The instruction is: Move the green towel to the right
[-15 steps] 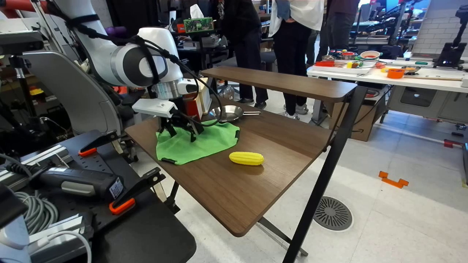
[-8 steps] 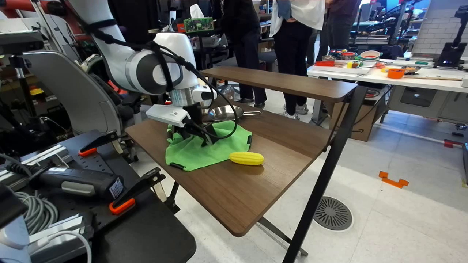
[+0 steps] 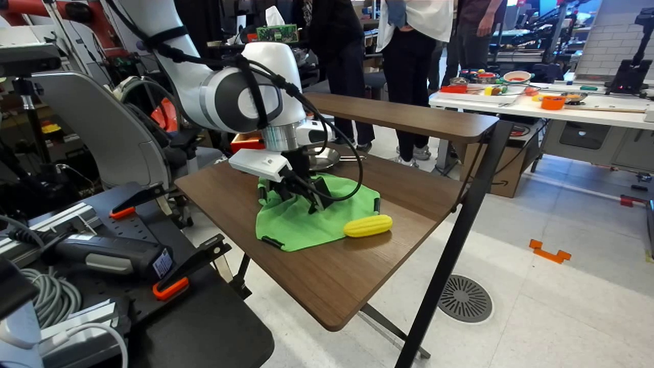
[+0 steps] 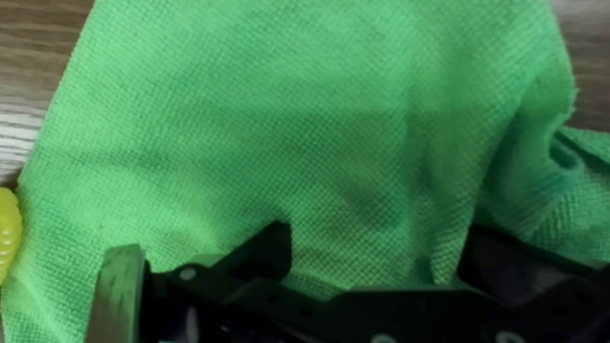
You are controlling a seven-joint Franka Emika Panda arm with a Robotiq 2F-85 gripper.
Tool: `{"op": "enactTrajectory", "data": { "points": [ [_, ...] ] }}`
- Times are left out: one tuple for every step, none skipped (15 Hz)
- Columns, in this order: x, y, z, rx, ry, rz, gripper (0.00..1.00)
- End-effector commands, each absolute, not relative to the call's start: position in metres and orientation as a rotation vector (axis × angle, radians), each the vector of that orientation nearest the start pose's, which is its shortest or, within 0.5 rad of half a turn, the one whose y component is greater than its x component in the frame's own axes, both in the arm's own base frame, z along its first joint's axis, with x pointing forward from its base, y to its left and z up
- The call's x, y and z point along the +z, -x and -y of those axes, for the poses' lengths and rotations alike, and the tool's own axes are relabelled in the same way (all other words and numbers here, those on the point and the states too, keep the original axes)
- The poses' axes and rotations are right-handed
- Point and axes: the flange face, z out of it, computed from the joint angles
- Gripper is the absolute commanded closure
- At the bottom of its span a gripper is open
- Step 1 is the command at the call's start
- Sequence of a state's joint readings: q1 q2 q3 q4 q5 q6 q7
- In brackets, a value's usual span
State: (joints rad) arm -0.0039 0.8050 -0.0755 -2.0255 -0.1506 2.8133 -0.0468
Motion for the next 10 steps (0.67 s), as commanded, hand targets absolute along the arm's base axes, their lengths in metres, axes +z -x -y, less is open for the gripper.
{"op": "enactTrajectory", "data": {
  "points": [
    [0.027, -0.581, 0.059, 0.094, 3.251, 0.122, 0.00],
    [0.027, -0.585, 0.062, 0.106, 3.254, 0.104, 0.00],
    [0.026, -0.588, 0.065, 0.115, 3.257, 0.086, 0.00],
    [0.026, -0.592, 0.068, 0.126, 3.259, 0.069, 0.00],
    [0.026, -0.597, 0.071, 0.134, 3.264, 0.048, 0.00],
    [0.026, -0.601, 0.074, 0.142, 3.268, 0.029, 0.00],
    [0.026, -0.605, 0.077, 0.153, 3.279, 0.007, 0.00],
    [0.026, -0.609, 0.080, 0.159, 3.285, -0.013, 0.00],
    [0.026, -0.613, 0.083, 0.167, 3.293, -0.032, 0.00],
    [0.027, -0.617, 0.085, 0.172, 3.297, -0.051, 0.00]
  ]
}}
